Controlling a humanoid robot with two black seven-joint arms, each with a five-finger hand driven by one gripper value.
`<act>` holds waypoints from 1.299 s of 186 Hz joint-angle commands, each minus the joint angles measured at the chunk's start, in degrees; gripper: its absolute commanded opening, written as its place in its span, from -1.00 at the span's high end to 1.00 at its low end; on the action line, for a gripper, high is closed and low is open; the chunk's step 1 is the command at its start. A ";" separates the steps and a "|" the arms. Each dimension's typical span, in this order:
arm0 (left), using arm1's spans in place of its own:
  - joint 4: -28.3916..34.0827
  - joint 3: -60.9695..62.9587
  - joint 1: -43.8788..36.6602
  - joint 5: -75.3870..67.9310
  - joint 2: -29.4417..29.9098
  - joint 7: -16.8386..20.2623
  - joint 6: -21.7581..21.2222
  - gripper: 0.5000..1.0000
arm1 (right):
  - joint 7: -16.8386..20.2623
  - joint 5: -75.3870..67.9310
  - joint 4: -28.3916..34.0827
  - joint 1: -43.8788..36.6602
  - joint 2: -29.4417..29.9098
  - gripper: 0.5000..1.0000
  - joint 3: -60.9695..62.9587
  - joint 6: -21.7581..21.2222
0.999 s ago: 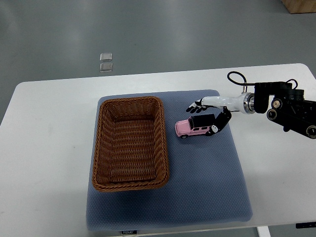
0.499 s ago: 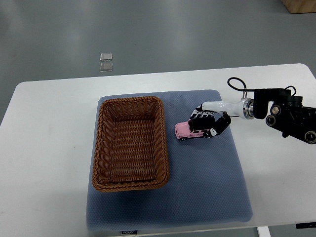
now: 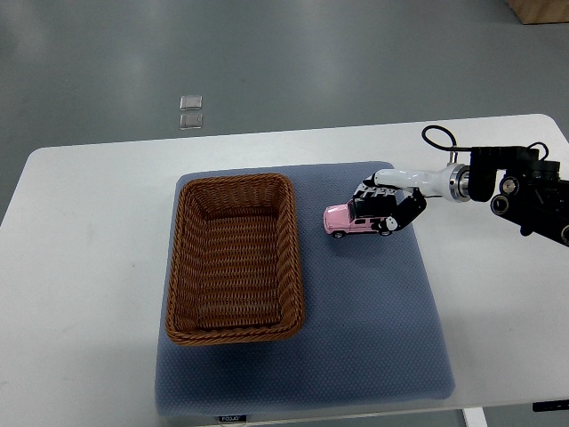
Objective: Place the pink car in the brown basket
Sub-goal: 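Close the right hand's fingers around the pink car's black roof, then lift the pink car with the right hand and carry it over the basket, then lower the pink car into the brown basket with the right hand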
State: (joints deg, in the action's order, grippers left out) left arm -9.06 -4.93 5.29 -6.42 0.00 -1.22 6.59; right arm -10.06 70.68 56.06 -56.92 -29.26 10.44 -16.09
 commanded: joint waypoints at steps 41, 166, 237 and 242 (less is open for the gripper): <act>-0.08 0.00 0.07 0.00 0.00 -0.01 0.01 -1.00 | -0.04 -2.13 3.88 -5.49 -3.79 1.00 0.55 -0.52; -0.52 0.09 -0.02 -0.08 0.00 -0.01 0.01 -1.00 | -2.33 -9.51 3.89 -10.32 12.65 1.00 -4.11 -0.52; -0.52 0.09 0.07 0.00 0.00 -0.01 0.01 -1.00 | -2.33 -8.63 -0.77 -6.63 20.03 1.00 -6.48 3.17; -0.43 0.09 -0.02 0.00 0.00 -0.01 0.01 -1.00 | -2.33 -8.63 -0.95 -6.54 20.38 1.00 -6.57 3.26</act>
State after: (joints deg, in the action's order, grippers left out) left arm -9.55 -4.83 5.31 -6.42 0.00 -1.22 6.59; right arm -12.40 61.87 56.14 -64.31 -10.32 4.33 -13.10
